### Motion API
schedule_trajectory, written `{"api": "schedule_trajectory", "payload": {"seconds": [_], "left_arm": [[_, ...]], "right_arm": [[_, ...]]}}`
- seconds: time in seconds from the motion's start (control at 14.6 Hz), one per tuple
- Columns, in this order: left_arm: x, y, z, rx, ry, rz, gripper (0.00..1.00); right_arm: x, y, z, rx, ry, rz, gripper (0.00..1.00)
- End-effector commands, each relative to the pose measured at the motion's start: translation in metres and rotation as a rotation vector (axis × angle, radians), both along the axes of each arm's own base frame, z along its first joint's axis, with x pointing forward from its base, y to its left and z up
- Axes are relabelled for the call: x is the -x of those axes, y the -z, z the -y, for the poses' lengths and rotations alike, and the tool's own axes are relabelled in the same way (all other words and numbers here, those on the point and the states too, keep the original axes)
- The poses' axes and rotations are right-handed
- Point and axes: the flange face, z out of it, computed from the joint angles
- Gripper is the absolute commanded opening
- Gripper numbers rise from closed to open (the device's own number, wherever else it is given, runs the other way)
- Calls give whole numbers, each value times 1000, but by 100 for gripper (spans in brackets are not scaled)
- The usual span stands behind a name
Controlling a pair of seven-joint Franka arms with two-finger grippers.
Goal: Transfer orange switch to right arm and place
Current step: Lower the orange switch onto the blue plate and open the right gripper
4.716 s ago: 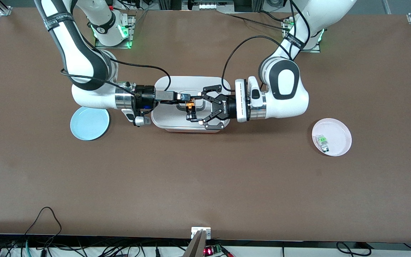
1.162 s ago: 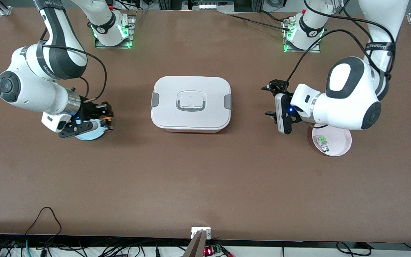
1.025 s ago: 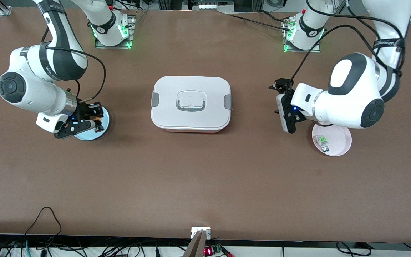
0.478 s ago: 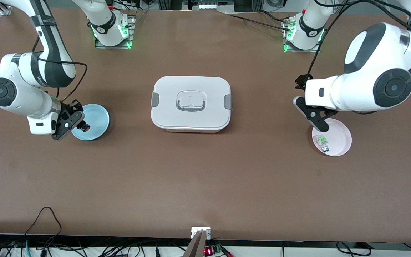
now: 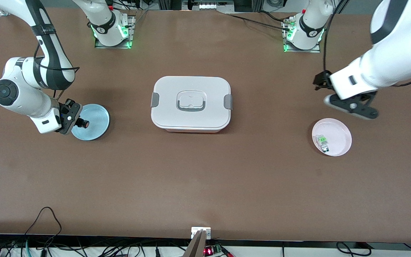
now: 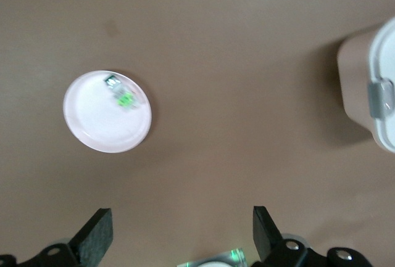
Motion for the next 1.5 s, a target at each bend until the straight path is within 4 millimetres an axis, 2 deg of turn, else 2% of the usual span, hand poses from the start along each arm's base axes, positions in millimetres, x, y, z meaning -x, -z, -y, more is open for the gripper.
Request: {"api": "schedule_trajectory", "payload": {"seconds": [0.0,0.14,0.27,0.34,0.55,0.96,1.23,1.44], "left_arm": [[15,-4,-42,-4,-80,141,100],[13,-12,-63,-6,-121,154,100],[17,-26,-80,-2,-150,90,100],[15,-24,-73,-18,-144,72,100],[9,-21,-77,-17,-155,68,100],[8,-19,-82,-23,-187,64,100],[9,-21,-74,-25,-174,66,100],[10,-20,-77,-26,-179,60,100]], "right_arm": [[13,14,8,-7,-87,11,0],[19,28,6,-17,-137,6,0],[22,39,4,-27,-190,6,0],[23,43,4,-31,-216,8,0],[21,54,6,-44,-288,14,0],[22,82,27,-59,-322,22,0],[24,95,26,-65,-321,30,0],[32,98,24,-67,-323,19,0]]}}
